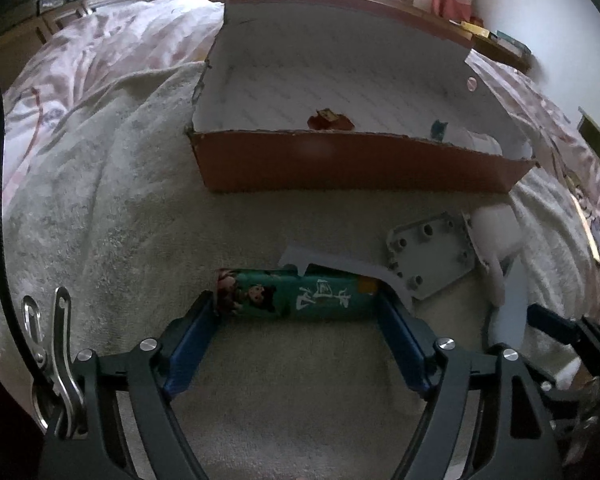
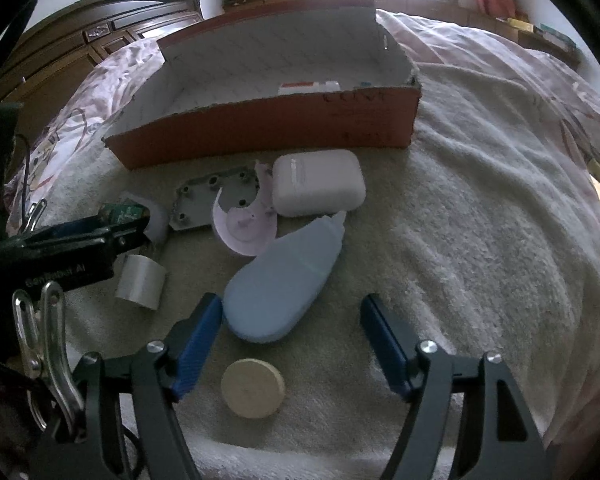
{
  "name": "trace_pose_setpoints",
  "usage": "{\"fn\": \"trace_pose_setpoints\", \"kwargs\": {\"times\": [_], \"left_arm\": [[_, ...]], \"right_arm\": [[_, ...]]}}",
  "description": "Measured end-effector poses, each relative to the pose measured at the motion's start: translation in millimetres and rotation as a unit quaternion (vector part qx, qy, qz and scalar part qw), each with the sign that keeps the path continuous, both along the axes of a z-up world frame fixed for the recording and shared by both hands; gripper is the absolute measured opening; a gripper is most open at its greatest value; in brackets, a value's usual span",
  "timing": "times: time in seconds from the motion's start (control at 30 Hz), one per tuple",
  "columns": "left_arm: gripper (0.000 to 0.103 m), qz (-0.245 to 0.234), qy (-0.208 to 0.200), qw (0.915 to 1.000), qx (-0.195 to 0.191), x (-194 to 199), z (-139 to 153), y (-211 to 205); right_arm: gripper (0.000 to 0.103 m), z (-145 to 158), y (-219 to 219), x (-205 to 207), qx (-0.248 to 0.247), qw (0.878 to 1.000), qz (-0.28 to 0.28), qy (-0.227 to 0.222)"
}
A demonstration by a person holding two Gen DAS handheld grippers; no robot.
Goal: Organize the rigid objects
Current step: 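Grasp the green printed tube with the left tool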
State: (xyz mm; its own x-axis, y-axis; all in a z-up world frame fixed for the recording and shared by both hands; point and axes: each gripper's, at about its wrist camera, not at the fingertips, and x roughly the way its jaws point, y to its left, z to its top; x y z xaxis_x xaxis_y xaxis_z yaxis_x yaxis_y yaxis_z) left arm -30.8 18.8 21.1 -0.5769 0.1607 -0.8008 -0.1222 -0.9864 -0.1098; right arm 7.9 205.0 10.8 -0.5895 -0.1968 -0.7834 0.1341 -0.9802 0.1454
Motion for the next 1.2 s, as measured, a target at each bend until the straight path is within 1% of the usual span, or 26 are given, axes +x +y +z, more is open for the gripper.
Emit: {"fn": "trace_pose_setpoints", "kwargs": {"times": [0.17,0.3,0.43,0.53,0.63,0.73,0.83,0.9,1.07,1.2], "left_arm": [[0.082,-0.004,0.006,1.0,0.001,3.6,0.0,-4.4],[0.082,-0.002,0.008,1.0,0.002,7.1,0.0,-9.9],[0.082,-0.002,0.01,0.9999,0.003,7.6,-0.6,-11.8],[0.082,-0.003,0.009,0.9999,-0.005,7.4,-1.0,-10.5],[0.082,-0.001,0.011,0.9999,-0.008,7.4,-1.7,-8.7],[0.082,0.0,0.011,0.9999,-0.01,7.1,-1.7,-7.6],[0.082,-0.002,0.013,0.9999,-0.01,7.0,-1.8,-7.6],[0.082,-0.002,0.013,0.9999,-0.011,7.0,-1.8,-7.8],[0.082,-0.003,0.014,0.9998,-0.011,7.0,-1.6,-8.5],[0.082,-0.003,0.013,0.9999,-0.01,7.2,-1.5,-8.6]], "right_arm": [[0.076,-0.6,3.4,0.6,0.005,1.0,-0.002,-0.003],[0.077,-0.4,-2.5,-3.8,0.014,1.0,-0.008,-0.006],[0.081,-3.1,-11.1,-10.1,0.037,0.999,-0.011,0.006],[0.084,-5.9,-14.9,-10.5,0.052,0.998,-0.014,0.014],[0.084,-7.8,-17.2,-8.9,0.066,0.998,-0.009,0.022],[0.084,-7.2,-16.2,-9.0,0.063,0.998,-0.011,0.022],[0.083,-7.3,-18.1,-9.6,0.07,0.997,-0.012,0.02],[0.082,-7.4,-18.1,-9.1,0.072,0.997,-0.014,0.02],[0.074,-5.9,-15.9,-8.2,0.072,0.997,-0.022,0.018],[0.071,-5.7,-15.7,-7.0,0.073,0.997,-0.025,0.019]]}}
